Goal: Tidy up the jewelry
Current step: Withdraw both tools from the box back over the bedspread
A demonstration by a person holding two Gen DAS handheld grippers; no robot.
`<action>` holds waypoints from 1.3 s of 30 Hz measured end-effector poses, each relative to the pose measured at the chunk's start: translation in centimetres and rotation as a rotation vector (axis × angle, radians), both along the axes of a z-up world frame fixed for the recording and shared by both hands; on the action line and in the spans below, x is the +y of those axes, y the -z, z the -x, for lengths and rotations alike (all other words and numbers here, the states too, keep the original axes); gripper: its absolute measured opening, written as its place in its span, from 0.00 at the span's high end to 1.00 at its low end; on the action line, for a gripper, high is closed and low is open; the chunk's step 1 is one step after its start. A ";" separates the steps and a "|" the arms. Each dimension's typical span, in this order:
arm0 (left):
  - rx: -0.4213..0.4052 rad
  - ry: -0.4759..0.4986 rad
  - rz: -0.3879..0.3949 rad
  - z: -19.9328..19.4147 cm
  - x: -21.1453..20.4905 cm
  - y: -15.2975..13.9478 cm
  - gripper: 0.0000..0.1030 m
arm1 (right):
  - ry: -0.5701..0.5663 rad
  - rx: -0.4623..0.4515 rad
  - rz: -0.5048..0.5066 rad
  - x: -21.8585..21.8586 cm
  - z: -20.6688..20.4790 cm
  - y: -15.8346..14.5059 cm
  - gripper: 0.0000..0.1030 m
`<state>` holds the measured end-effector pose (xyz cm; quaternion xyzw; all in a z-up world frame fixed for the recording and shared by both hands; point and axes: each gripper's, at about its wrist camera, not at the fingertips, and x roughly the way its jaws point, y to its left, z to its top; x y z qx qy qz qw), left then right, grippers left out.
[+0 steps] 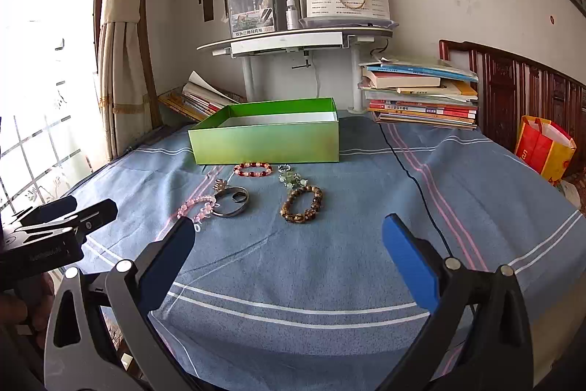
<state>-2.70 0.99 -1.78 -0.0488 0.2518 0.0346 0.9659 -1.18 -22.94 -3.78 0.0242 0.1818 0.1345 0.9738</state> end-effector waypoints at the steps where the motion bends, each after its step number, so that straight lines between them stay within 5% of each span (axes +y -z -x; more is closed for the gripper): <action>1: 0.000 0.001 0.000 -0.1 0.0 0.0 0.05 | 0.000 -0.001 0.000 0.0 0.0 0.0 0.03; 39: 0.034 0.013 -0.026 -0.8 -1.0 1.0 0.05 | 0.006 0.025 -0.023 -0.5 -0.5 0.8 0.03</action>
